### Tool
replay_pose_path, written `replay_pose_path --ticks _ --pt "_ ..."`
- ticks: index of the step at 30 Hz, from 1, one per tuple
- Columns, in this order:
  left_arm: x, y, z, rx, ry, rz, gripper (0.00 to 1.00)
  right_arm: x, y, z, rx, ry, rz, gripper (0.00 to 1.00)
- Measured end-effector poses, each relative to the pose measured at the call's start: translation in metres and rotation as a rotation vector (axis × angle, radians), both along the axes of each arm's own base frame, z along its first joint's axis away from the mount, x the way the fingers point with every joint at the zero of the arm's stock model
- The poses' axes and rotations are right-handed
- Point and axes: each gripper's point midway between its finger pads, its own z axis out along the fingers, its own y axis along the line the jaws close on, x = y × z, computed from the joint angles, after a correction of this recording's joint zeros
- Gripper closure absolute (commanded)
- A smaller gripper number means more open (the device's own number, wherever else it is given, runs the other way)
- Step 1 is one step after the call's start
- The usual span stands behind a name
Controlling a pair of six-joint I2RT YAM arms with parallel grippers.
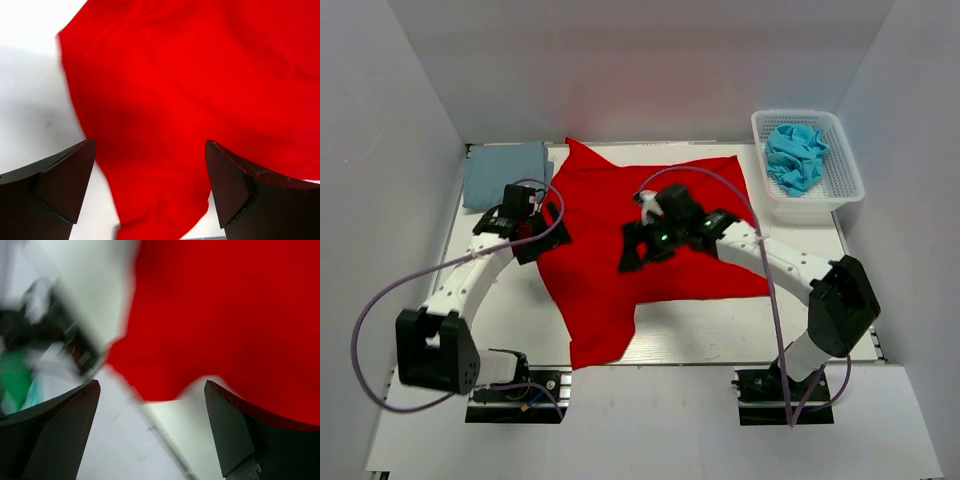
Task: Fold and stack the t-shirts
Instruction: Flatten out the tshirt
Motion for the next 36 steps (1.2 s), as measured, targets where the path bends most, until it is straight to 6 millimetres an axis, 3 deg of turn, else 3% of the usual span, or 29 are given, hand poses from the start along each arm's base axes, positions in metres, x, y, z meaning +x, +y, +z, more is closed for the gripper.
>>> replay_pose_path --ticks 4,8,12,17,20,25,36 --pt "0.046 -0.014 -0.014 -0.023 -0.005 -0.041 0.0 0.093 -0.069 -0.02 -0.164 -0.089 -0.362 0.09" --pt "0.12 -0.032 -0.016 -0.034 -0.057 -0.076 0.0 0.149 -0.133 -0.052 -0.362 -0.115 -0.588 0.09" --pt "0.19 -0.044 -0.026 -0.027 -0.112 -0.105 0.0 0.195 -0.175 -0.082 -0.506 -0.107 -0.704 0.09" --pt "0.256 -0.054 -0.058 0.0 -0.137 -0.13 0.0 0.241 -0.203 -0.112 -0.567 -0.064 -0.785 0.09" --pt "0.28 -0.057 -0.09 0.023 -0.123 -0.133 0.0 0.263 -0.218 -0.125 -0.575 -0.046 -0.826 0.09" --pt "0.312 -0.061 -0.089 0.041 -0.178 -0.124 0.0 0.278 -0.234 -0.142 -0.594 -0.02 -0.845 0.09" --pt "0.37 -0.063 -0.087 0.072 -0.322 -0.092 0.0 0.345 -0.221 -0.136 -0.484 -0.064 -0.834 0.09"
